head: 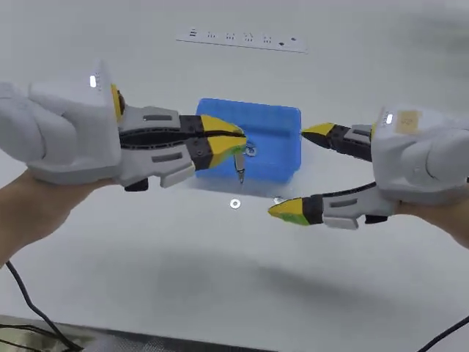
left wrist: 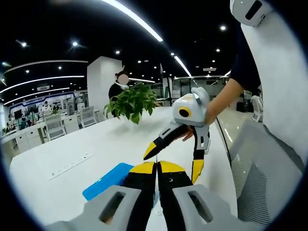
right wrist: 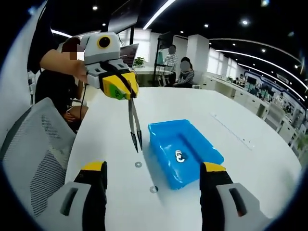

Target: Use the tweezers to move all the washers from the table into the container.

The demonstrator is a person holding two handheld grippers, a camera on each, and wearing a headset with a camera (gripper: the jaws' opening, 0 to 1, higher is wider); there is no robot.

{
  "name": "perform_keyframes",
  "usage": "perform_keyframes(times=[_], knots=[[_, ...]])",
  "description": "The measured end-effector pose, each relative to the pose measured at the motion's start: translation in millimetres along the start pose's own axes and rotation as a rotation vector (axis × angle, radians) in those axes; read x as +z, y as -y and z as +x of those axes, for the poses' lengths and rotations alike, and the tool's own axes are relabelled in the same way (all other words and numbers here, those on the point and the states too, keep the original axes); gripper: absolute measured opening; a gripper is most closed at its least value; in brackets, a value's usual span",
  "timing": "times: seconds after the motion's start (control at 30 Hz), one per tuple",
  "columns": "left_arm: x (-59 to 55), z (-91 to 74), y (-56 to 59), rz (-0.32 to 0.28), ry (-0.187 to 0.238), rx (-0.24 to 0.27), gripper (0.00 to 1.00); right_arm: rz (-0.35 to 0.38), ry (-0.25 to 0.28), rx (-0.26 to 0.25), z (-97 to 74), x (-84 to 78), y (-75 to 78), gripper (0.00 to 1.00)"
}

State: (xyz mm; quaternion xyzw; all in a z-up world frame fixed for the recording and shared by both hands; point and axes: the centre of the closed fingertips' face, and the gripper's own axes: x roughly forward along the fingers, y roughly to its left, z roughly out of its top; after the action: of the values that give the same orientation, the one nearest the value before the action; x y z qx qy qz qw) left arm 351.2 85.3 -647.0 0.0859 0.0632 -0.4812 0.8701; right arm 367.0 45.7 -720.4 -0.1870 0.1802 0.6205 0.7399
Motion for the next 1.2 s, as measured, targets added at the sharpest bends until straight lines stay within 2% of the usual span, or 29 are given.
perform_keyframes(times=[0.07,0.17,0.27,0.33,0.43,0.5,0.77,1.03,1.2], knots=[[-5.5,2.1,3.0,-0.006,-0.005,-0.005,0.05,0.004,-0.011,0.009,-2.5,-6.2,-6.2,0.89],[-15.0,2.2,5.2,-0.027,-0.010,-0.003,0.05,-0.007,-0.039,0.021,-5.4,-17.0,-14.1,0.92],[-22.5,-0.8,5.4,-0.050,-0.016,0.000,0.05,0.016,-0.046,0.024,-8.3,-24.2,-18.7,0.98],[-25.0,-3.1,5.6,-0.065,-0.011,0.000,0.05,0.027,-0.048,0.024,-9.0,-27.5,-20.0,1.00],[-30.7,-3.3,7.0,-0.067,-0.028,-0.005,0.05,0.047,-0.058,0.024,-9.6,-33.4,-22.8,1.00],[-32.4,-3.2,7.4,-0.069,-0.029,-0.006,0.05,0.072,-0.051,0.034,-9.9,-33.7,-27.8,1.00],[-36.6,-2.0,5.9,-0.064,-0.025,-0.002,0.05,0.077,-0.045,0.066,-8.0,-33.7,-42.5,1.00],[-39.3,-1.6,1.6,-0.062,-0.024,-0.001,0.05,0.096,-0.045,0.073,-6.1,-35.3,-41.4,1.00],[-43.1,1.5,-0.7,-0.067,-0.024,-0.004,0.05,0.115,-0.051,0.095,-5.8,-39.4,-46.8,1.00]])
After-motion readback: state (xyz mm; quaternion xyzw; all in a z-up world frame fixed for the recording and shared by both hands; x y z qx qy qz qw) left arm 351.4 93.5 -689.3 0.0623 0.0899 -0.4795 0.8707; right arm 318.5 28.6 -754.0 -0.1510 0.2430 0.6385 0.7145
